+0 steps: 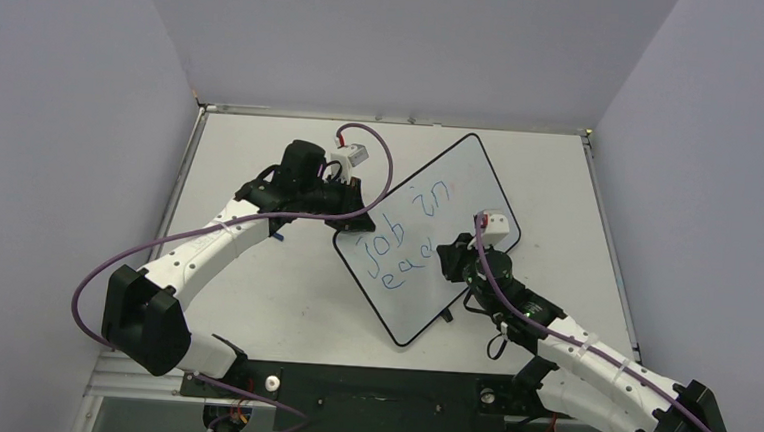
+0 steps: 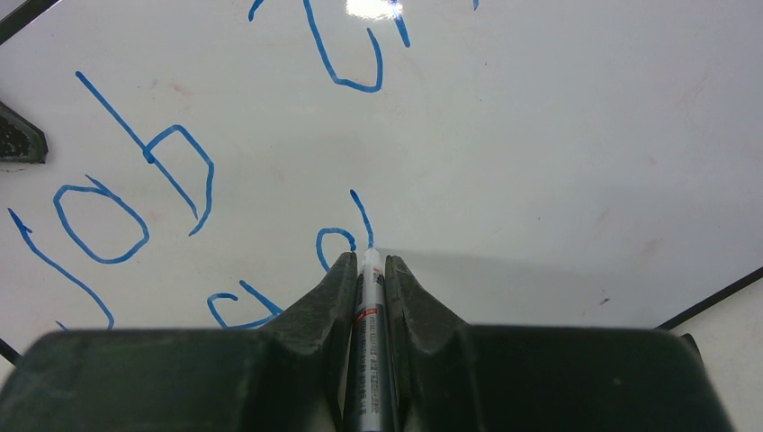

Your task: Write a sentence on the whiteboard

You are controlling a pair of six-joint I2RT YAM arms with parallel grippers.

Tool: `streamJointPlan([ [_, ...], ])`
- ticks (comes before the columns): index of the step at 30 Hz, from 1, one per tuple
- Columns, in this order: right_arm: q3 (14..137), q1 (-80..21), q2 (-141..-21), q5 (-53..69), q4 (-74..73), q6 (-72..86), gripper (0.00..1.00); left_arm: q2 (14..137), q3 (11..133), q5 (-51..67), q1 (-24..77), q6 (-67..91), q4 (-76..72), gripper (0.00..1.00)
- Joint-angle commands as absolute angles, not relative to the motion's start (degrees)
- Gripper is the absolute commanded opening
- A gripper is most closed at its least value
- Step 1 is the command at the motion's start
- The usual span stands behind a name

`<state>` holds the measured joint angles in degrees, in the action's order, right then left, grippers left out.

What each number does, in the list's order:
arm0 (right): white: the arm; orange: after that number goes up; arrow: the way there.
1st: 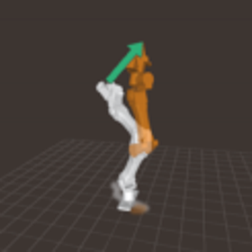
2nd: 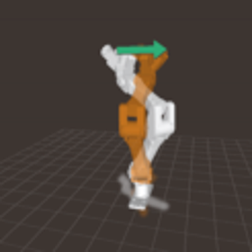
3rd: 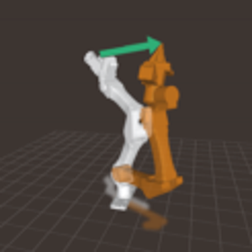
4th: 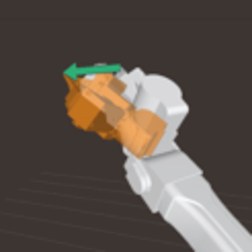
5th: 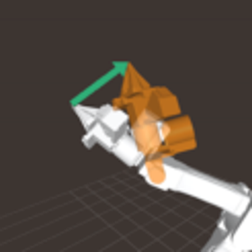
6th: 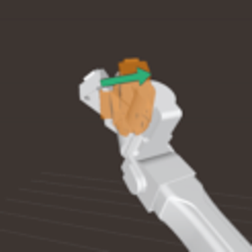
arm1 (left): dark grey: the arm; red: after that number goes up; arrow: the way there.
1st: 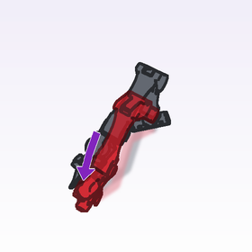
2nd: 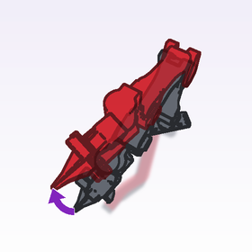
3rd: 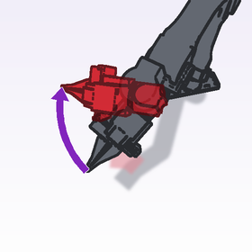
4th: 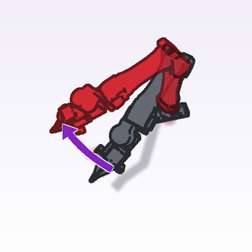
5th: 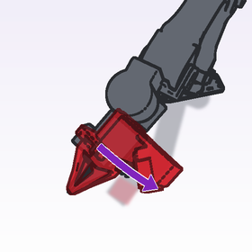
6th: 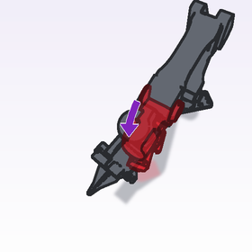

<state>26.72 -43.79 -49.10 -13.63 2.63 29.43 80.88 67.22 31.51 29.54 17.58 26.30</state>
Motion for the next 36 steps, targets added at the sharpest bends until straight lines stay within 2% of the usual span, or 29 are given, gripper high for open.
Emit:
streamJointPlan([
  [1, 26.4, -43.4, -48.92, -12.55, 2.65, 30.15, 0.0, 80.5, 66.27, 24.02, 30.15, 12.22, 29.75, 0.0],
  [36, 23.76, -43.37, -47.03, -12.8, 0.54, 31.55, 0.0, 80.31, 66.45, 23.91, 30.15, 12.21, 29.94, 0.0],
])
